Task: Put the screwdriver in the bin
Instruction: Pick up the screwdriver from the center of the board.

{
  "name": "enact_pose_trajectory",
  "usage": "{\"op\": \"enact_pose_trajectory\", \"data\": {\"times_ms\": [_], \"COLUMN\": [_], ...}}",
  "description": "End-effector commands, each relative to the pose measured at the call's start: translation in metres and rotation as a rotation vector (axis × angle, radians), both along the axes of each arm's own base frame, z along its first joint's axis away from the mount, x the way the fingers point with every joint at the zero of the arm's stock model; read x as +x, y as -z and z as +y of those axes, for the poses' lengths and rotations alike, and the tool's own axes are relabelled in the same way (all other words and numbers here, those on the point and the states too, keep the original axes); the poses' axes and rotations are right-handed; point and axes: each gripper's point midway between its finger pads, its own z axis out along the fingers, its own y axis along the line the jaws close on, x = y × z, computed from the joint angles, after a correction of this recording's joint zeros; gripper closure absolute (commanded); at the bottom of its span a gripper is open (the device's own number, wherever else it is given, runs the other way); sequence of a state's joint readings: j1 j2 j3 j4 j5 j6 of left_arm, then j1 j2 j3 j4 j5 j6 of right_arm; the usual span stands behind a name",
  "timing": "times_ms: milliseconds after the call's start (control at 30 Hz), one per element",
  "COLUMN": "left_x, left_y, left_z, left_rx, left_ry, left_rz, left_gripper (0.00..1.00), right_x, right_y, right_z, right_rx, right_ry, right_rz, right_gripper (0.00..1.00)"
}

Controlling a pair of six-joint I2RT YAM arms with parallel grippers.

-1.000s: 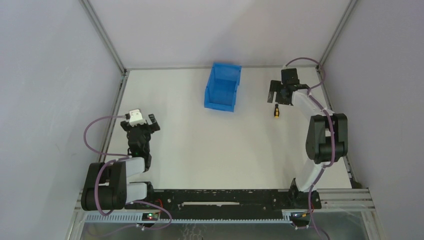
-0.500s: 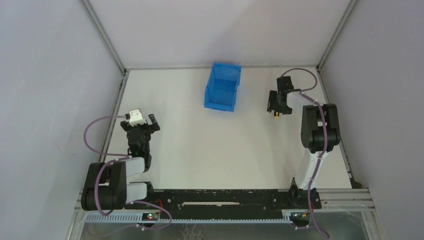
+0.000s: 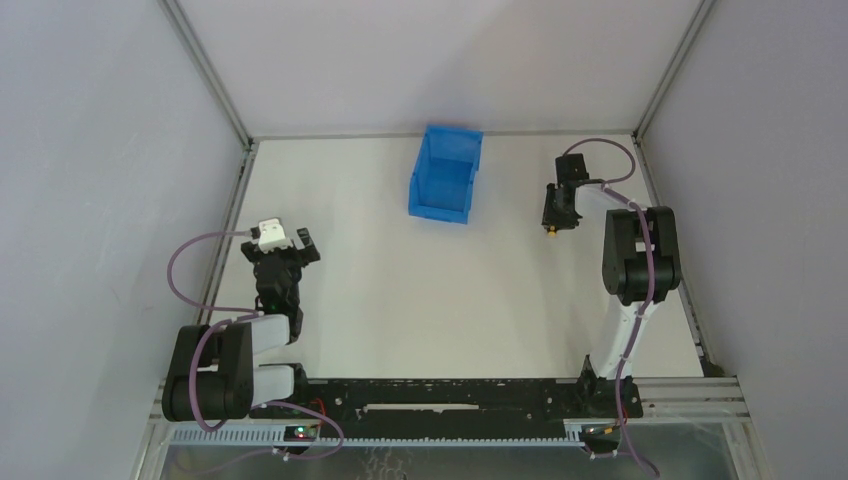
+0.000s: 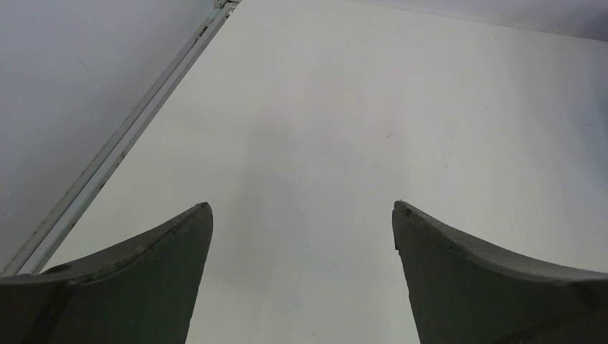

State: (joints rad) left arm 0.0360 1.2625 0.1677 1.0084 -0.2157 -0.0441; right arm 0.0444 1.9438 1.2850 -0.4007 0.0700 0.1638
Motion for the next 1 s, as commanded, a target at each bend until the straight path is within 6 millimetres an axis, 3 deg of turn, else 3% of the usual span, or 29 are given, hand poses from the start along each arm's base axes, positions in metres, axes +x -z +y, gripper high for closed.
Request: {"op": "enact_pose_trajectory", "data": {"times_ms": [0, 200, 500, 733, 967], "left_x": [0.008, 0.008, 0.008, 0.008, 0.008], "left_y": [-0.023, -0.023, -0.022, -0.022, -0.023], "left_z": [0.005, 0.005, 0.005, 0.005, 0.005], "left_rx": [0.022, 0.022, 0.022, 0.022, 0.022], "left_ry": [-0.017, -0.015, -0.017, -0.016, -0.017], "left_rz": [-0.065, -0.066, -0.065, -0.065, -0.065], "left_gripper": [0.00, 0.00, 0.00, 0.00, 0.00], "right_x": [0.004, 0.008, 0.011, 0.009, -0.001], "right_y": [-0.002, -0.018, -0.069, -0.128, -0.211], "right_z": [-0.003, -0.006, -0.006, -0.005, 0.000], "right_rx": [0.010, 0.002, 0.006, 0.015, 0.016], "right_ry": [0.008, 0.015, 0.018, 0.019, 0.000], "right_rz": [-0.008, -0.049, -0.161, -0.276, -0.432], "right_gripper": [0.66, 0.75, 0.79, 0.80, 0.80]}}
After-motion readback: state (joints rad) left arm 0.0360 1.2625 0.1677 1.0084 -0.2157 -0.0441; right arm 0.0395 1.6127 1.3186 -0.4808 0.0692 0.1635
